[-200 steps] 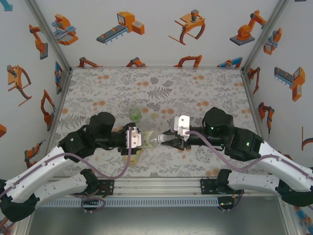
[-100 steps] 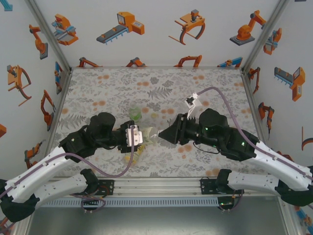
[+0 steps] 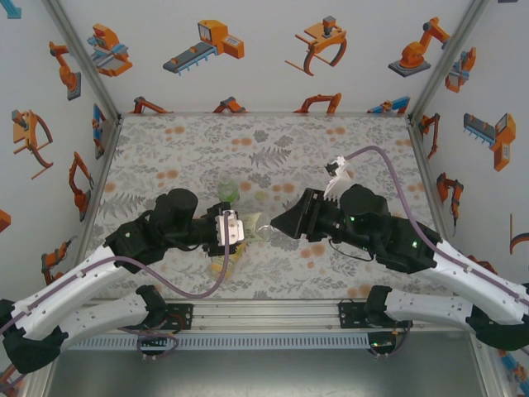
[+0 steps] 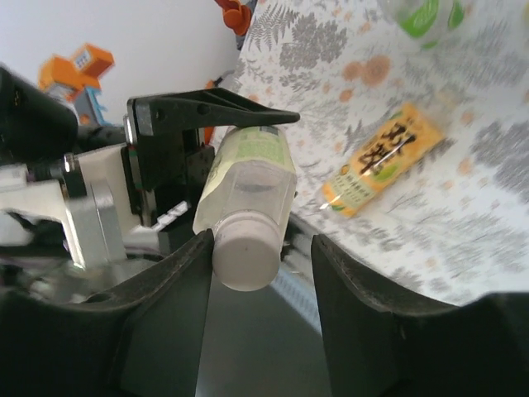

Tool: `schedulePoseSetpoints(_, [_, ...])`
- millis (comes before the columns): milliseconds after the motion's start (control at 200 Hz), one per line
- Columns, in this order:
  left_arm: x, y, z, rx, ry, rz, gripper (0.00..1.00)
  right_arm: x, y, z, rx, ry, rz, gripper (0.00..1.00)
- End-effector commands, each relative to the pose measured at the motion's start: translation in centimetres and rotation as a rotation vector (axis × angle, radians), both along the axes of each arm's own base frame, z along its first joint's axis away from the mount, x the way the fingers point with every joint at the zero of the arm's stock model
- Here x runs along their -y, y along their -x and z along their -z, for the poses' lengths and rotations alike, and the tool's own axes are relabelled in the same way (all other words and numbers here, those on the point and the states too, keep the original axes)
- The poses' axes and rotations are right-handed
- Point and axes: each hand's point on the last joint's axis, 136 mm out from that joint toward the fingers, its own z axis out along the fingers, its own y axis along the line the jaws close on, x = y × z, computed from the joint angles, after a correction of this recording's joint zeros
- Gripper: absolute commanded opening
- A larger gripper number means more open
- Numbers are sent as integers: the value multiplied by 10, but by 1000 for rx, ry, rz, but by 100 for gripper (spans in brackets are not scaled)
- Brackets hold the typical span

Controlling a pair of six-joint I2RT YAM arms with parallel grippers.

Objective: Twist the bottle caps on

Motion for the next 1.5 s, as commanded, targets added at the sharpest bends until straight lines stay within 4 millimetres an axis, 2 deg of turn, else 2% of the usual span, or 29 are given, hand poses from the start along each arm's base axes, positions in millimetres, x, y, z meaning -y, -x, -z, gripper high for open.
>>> schedulePoseSetpoints(0, [3, 9, -17, 10, 65, 49, 0, 11, 7, -39, 324, 82, -106, 50])
schedulePoseSetpoints(95, [2, 12, -18, 3, 68, 56, 0, 11, 13, -54, 510, 153, -183, 49])
schedulePoseSetpoints(205, [0, 15, -21, 3, 80, 60, 0, -2, 41, -67, 772, 197, -411, 49])
schedulePoseSetpoints(315, [-1, 17, -22, 4, 86, 67, 0, -14, 69, -68, 983, 217, -625, 49])
schedulePoseSetpoints(401, [-1, 21, -23, 1, 93, 86, 0, -18, 78, -67, 1050, 222, -700, 52])
schedulePoseSetpoints(516, [0, 25, -25, -12, 103, 103, 0, -23, 78, -63, 1071, 235, -723, 54])
schedulePoseSetpoints(631, [2, 27, -26, -22, 112, 114, 0, -28, 70, -56, 1071, 264, -704, 54])
schedulePoseSetpoints(956, [0, 27, -27, -25, 115, 109, 0, -30, 71, -50, 1058, 255, -711, 42])
schedulePoseSetpoints(1117, [0, 27, -29, -18, 118, 111, 0, -32, 69, -46, 1042, 260, -713, 42])
schedulePoseSetpoints(1327, [0, 26, -28, -18, 115, 105, 0, -33, 61, -51, 988, 234, -646, 20])
schedulePoseSetpoints(1497, [2, 19, -28, -5, 113, 78, 0, -31, 37, -52, 756, 149, -449, 0])
